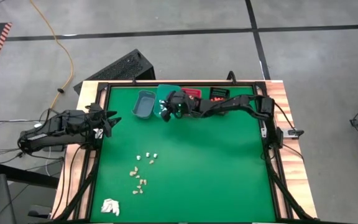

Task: Sort Halloween decoration
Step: Put the white skeleton toy into the light blue bin

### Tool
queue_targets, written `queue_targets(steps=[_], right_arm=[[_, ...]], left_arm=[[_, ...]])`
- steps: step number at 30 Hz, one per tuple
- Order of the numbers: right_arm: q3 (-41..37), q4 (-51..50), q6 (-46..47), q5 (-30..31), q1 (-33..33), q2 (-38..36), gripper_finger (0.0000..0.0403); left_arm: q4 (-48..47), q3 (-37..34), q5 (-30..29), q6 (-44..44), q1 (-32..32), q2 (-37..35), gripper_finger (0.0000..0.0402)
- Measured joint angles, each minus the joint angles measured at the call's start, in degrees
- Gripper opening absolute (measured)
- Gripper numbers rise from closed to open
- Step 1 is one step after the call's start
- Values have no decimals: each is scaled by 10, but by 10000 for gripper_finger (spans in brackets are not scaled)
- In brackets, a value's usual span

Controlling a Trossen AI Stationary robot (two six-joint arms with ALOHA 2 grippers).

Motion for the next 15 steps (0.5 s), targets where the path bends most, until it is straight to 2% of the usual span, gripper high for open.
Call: queue_targets(steps=[4,15], right_arm=[[0,-32,7,0,-7,0,60],[0,-37,6,-1,-12,0,102]], left_arm=[[0,0,0,0,0,0,210],[32,0,1,0,0,0,210]])
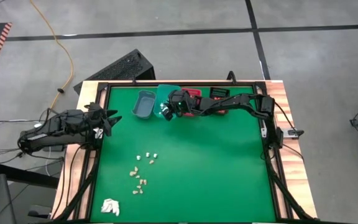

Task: Sort Halloween decoration
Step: Put the white skeleton toy into the light blue bin

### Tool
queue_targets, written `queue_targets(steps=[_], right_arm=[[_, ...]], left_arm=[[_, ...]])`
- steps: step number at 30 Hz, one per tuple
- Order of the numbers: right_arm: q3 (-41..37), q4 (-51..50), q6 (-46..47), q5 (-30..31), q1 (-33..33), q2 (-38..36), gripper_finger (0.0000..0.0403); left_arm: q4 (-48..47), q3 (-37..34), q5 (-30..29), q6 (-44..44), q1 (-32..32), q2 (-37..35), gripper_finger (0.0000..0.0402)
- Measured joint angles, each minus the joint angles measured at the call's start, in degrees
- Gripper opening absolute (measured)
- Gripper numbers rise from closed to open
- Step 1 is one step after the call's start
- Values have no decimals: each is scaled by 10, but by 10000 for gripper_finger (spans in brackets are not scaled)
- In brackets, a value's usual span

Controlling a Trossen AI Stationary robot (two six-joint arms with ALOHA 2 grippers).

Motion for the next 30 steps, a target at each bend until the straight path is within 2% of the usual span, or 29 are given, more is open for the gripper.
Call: queue_targets(steps=[3,6,12,15,18,24,30], right_arm=[[0,0,0,-1,0,0,117],[0,6,0,-35,0,0,133],[0,77,-38,-236,16,0,150],[0,87,-81,-299,47,0,149],[0,84,-122,-317,83,0,149],[1,88,-203,-315,148,20,150],[1,104,-208,-315,176,46,150]], left_arm=[[13,0,0,0,0,0,210],[30,0,0,-1,0,0,210],[36,0,0,-70,0,0,210],[36,0,-5,-92,0,0,210],[35,0,-8,-104,0,0,210],[35,0,-8,-106,0,0,210],[31,0,-9,-104,0,0,210]])
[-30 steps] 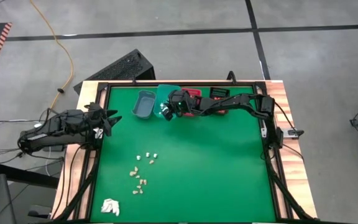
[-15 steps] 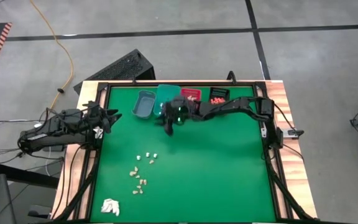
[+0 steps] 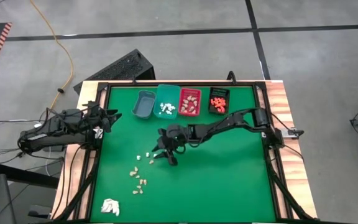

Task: Sort Halloween decoration
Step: Put the white skeleton toy into the light blue bin

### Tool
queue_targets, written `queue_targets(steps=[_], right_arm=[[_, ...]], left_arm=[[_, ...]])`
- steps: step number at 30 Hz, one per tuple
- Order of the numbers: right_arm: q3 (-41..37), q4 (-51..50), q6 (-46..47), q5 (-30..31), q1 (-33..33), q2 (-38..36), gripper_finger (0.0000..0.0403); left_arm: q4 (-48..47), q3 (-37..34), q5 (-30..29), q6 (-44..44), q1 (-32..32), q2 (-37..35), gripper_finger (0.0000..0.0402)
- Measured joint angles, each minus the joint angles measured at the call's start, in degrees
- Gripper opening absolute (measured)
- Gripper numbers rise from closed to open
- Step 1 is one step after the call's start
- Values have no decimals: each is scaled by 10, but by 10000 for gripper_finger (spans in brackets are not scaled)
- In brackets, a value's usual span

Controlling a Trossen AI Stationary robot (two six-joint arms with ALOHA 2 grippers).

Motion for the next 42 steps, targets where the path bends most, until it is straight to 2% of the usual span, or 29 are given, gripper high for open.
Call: queue_targets(steps=[7,15,19,25,29,36,42], right_arm=[[0,52,7,2,1,38,157],[0,51,44,-1,2,65,158],[0,55,26,17,2,65,158],[0,39,9,35,3,65,158],[0,2,31,42,6,65,158],[-1,-26,41,106,31,64,157],[0,-57,81,208,50,62,157]], left_arm=[[-2,0,-1,0,0,0,210],[-3,0,-1,-1,0,0,210],[-3,0,-1,-1,0,0,210],[-3,0,-1,-1,0,0,210],[-3,0,-1,-1,0,0,210],[-3,0,-1,3,0,0,210],[-3,0,-23,-2,0,0,210]])
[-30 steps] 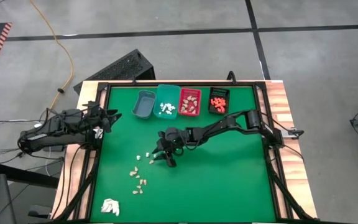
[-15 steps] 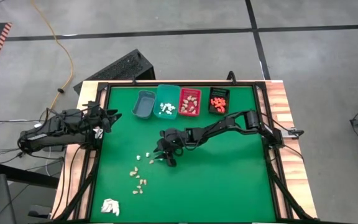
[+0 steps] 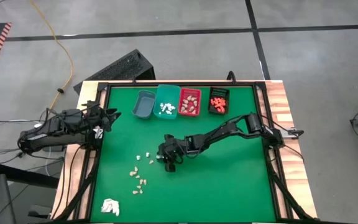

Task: Sort Halloween decoration
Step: Put the white skeleton toy into the light blue bin

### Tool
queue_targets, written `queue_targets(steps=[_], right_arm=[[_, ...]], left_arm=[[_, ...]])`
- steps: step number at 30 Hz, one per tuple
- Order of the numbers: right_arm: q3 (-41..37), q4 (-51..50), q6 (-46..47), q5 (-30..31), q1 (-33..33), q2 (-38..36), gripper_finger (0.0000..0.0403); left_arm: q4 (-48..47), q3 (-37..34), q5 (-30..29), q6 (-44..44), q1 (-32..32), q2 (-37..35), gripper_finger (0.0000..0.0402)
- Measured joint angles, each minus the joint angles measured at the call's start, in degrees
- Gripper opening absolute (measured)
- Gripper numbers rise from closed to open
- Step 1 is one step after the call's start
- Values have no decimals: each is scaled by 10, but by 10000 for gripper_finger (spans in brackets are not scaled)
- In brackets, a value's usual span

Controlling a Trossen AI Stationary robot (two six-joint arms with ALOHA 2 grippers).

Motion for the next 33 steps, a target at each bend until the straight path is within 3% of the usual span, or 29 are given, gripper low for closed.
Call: queue_targets(steps=[5,22,28,33], right_arm=[[0,-18,24,41,11,-1,145],[0,-15,183,57,33,-1,9],[1,8,263,91,34,-4,5],[40,2,247,113,24,-8,0]], left_arm=[[0,0,-2,-12,0,0,210],[0,0,-7,-31,0,0,210],[0,0,-2,-72,0,0,210],[0,0,-2,-83,0,0,210]])
